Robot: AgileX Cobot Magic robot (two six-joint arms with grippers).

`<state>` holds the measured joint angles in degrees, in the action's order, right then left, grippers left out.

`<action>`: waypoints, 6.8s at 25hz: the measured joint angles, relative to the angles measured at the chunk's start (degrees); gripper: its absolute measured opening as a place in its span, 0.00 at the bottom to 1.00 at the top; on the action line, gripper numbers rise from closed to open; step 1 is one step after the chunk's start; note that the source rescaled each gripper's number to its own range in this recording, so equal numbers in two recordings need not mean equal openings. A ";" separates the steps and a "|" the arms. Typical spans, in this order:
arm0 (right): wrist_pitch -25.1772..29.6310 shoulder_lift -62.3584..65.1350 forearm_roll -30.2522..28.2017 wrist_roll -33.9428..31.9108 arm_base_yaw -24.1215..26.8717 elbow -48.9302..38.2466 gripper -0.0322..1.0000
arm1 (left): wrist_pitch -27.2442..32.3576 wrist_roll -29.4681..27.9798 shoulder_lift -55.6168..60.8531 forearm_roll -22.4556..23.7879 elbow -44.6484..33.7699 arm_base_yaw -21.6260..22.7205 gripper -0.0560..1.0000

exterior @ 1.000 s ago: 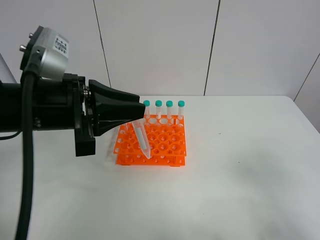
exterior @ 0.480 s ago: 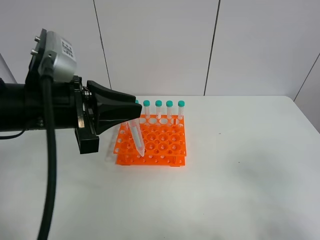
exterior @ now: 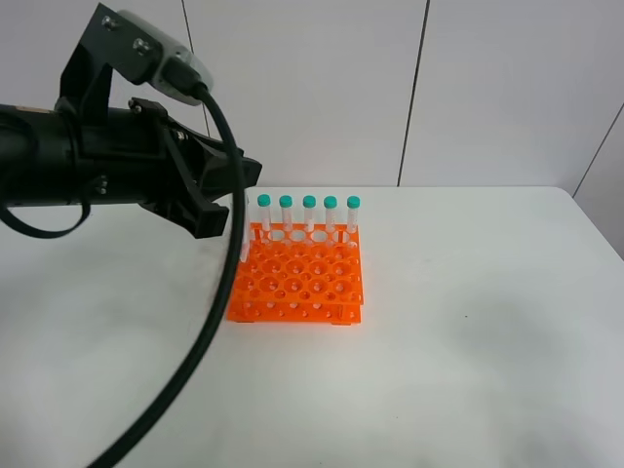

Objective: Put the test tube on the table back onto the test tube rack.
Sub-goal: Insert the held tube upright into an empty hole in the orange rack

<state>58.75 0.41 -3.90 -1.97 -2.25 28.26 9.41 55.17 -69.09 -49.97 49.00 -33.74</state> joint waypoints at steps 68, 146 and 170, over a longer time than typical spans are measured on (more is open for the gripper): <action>0.00 0.00 0.12 0.00 0.00 0.00 0.88 | -32.87 -61.99 -39.13 53.53 9.72 9.79 0.06; 0.00 0.00 0.17 0.00 0.00 0.00 0.88 | -35.15 -62.24 -41.82 54.66 7.58 10.93 0.06; 0.00 0.00 0.17 0.00 0.00 0.00 0.88 | -34.36 -62.24 -44.52 55.04 8.48 10.93 0.06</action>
<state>58.75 0.41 -3.74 -1.97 -2.25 28.26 -24.95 -7.07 -113.61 5.07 57.48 -22.82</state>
